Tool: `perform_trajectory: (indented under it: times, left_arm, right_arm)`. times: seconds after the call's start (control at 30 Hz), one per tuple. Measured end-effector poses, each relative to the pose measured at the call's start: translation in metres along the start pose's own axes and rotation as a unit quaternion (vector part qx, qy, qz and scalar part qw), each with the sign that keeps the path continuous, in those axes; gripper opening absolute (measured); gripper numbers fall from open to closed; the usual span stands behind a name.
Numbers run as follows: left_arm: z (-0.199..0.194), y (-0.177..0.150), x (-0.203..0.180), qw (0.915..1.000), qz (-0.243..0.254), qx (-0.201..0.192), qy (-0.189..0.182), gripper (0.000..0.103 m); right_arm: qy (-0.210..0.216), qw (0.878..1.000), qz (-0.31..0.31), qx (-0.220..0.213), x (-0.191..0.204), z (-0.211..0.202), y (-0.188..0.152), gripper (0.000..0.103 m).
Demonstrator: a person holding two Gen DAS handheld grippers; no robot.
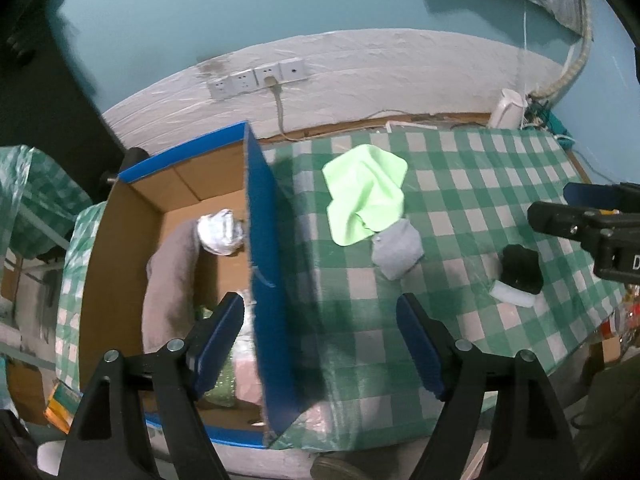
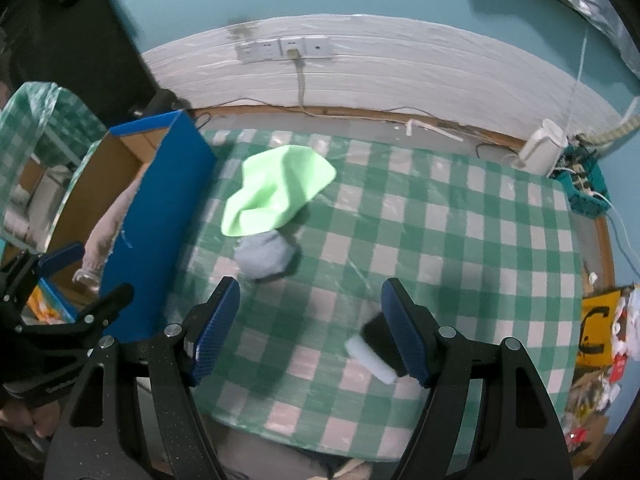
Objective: Organize soft objects
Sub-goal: 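Move both grippers out of the box back over the table items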
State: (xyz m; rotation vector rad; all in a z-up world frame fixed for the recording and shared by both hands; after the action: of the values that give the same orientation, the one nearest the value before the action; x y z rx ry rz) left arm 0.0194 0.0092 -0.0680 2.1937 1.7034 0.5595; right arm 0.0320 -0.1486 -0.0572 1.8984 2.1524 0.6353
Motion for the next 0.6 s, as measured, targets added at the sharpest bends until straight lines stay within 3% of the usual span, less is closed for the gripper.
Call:
perform_trajectory:
  times: [0.6]
  left_arm:
    - [0.039,0.008,-0.041,0.9984,0.013,0.050,-0.025,0.080]
  right_arm:
    - [-0.021,0.997,0.062,0.031,-0.067,0.024,-0.020,0.074]
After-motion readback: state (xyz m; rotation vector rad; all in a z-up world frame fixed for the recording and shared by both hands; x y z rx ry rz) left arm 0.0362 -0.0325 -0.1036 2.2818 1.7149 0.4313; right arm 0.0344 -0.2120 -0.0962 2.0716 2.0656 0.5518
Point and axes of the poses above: each gripper's, at about its wrist camera, not at the fingertips, and z roughly the way its jaws point, x to its left, y to its top, the point moved 3 cm from there along z, roughly the way its jaws point, and after that the axes turned 1 degree about x, right-handed, at the moved point
